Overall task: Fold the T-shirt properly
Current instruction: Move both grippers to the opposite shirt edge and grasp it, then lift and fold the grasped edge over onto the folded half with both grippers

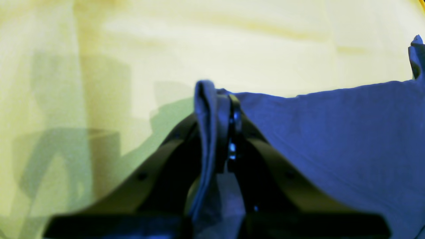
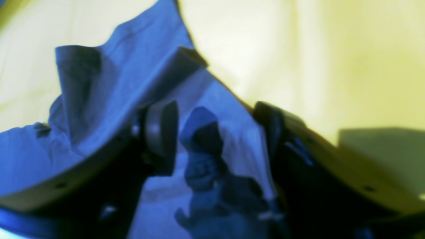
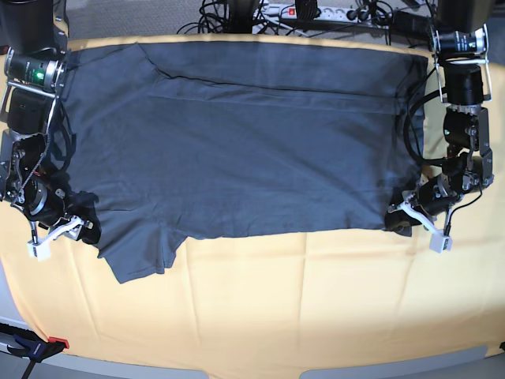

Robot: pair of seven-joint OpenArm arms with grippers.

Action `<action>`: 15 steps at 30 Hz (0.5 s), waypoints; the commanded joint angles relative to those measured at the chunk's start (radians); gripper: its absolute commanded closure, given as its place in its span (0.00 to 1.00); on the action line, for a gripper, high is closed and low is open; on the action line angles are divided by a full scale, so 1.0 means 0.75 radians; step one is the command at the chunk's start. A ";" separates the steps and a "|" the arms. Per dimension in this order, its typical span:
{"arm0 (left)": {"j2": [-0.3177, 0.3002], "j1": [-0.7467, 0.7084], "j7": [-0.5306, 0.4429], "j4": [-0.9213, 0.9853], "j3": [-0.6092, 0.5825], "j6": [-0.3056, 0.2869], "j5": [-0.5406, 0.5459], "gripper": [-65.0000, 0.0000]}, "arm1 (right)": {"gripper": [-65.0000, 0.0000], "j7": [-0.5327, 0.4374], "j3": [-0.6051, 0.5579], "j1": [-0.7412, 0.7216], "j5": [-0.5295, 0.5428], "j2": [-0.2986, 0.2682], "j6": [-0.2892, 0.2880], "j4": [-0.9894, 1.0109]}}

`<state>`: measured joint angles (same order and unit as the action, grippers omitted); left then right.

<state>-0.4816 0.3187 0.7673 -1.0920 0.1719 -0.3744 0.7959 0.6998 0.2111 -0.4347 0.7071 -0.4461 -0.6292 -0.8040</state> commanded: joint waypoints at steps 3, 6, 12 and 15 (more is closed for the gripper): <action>-0.023 0.037 -0.015 -0.021 0.010 -0.010 0.022 1.00 | 0.80 0.010 0.003 -0.026 -0.002 -0.022 -0.006 -0.015; -0.023 0.038 -0.015 -0.021 0.010 -0.010 0.023 1.00 | 1.00 -0.016 0.003 -0.026 -0.003 -0.034 -0.022 -0.019; -0.024 0.042 -0.074 -0.021 0.010 -0.074 0.019 1.00 | 1.00 -0.107 0.003 -0.052 -0.019 -0.052 -0.082 -0.019; -0.022 0.061 -0.142 -0.021 0.010 -0.076 -0.040 1.00 | 1.00 -0.155 0.002 -0.085 -0.100 -0.044 -0.079 -0.019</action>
<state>-0.4812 0.3332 0.6930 -1.0920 0.1719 -0.4267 0.7464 0.6140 0.2100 -0.4633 0.6102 -0.4614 -0.6819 -0.8036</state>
